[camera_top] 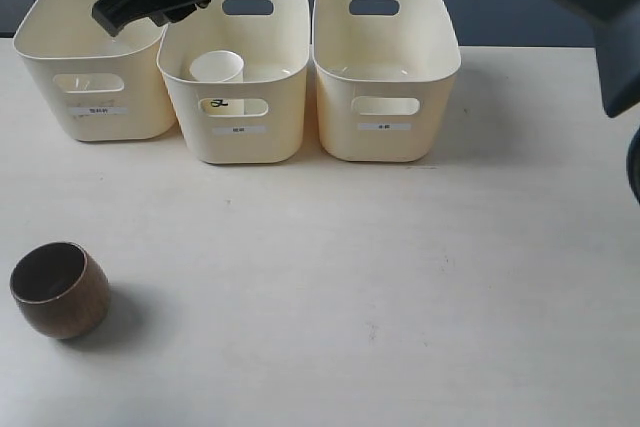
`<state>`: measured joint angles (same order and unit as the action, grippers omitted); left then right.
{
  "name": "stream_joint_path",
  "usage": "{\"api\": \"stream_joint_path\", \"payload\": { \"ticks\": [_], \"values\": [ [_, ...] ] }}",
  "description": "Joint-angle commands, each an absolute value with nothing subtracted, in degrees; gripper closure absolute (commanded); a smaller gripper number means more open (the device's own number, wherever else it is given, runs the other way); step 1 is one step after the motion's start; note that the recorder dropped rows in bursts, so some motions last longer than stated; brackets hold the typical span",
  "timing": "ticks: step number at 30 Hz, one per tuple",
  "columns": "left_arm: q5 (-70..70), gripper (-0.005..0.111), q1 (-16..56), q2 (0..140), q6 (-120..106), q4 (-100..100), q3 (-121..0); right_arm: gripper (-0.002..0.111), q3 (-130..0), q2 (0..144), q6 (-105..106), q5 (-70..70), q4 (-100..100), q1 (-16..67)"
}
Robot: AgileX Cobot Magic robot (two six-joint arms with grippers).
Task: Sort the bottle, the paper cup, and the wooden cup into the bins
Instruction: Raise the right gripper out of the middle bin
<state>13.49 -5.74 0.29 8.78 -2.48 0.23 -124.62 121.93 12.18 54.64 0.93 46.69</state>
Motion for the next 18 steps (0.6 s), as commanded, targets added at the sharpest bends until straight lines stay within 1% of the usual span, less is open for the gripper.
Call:
{"api": "stream_joint_path", "payload": {
  "ticks": [1,18],
  "values": [
    [13.2,0.107,-5.5,0.0,8.9,-2.6,0.0,0.077,-124.8,121.1,12.0,56.5,0.9,46.8],
    [13.2,0.107,-5.5,0.0,8.9,-2.6,0.0,0.077,-124.8,120.7,12.0,57.3,0.9,46.8]
  ]
}}
